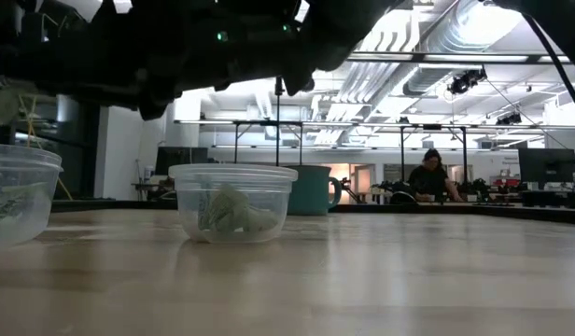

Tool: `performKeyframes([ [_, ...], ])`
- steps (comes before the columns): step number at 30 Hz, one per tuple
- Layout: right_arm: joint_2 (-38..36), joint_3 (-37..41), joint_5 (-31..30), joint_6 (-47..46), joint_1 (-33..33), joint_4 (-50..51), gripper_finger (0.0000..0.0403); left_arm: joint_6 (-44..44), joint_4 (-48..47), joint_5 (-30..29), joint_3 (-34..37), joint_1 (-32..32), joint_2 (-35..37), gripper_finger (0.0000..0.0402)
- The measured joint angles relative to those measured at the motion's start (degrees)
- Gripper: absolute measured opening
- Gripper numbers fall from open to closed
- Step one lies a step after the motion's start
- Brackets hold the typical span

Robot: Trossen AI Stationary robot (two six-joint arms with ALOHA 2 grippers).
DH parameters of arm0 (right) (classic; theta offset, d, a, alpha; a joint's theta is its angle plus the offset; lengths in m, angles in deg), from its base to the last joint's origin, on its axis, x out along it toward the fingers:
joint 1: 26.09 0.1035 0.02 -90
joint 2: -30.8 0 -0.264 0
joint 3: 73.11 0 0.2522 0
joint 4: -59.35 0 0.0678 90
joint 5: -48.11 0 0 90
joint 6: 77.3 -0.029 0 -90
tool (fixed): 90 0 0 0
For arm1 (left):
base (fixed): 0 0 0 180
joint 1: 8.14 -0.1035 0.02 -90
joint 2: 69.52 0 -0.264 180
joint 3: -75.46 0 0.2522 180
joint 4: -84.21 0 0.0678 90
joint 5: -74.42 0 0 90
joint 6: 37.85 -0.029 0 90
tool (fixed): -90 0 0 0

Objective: Pick and place items into bin
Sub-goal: Put the stevia packet into the left transparent bin, then return to Home Position

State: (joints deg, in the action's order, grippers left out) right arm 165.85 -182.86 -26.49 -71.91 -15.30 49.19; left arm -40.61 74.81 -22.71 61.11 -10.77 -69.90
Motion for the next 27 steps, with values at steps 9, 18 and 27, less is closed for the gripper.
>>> performKeyframes([
  [9, 0.0, 0.0, -2.4, 0.0, -0.1, -0.6, 0.0156, 0.0, 0.0, 0.0, 0.0, 0.0, 0.0, 0.0092],
  [18, -0.2, 0.0, 0.8, -0.9, -0.2, 1.3, 0.018, 0.0, 0.1, 0.0, 0.0, 0.0, 0.0, 0.0092],
  [27, -10.2, 1.1, -6.1, -4.6, -4.8, 3.7, 0.0158, 0.0, 0.1, 0.0, 0.0, 0.0, 0.0, 0.0092],
])
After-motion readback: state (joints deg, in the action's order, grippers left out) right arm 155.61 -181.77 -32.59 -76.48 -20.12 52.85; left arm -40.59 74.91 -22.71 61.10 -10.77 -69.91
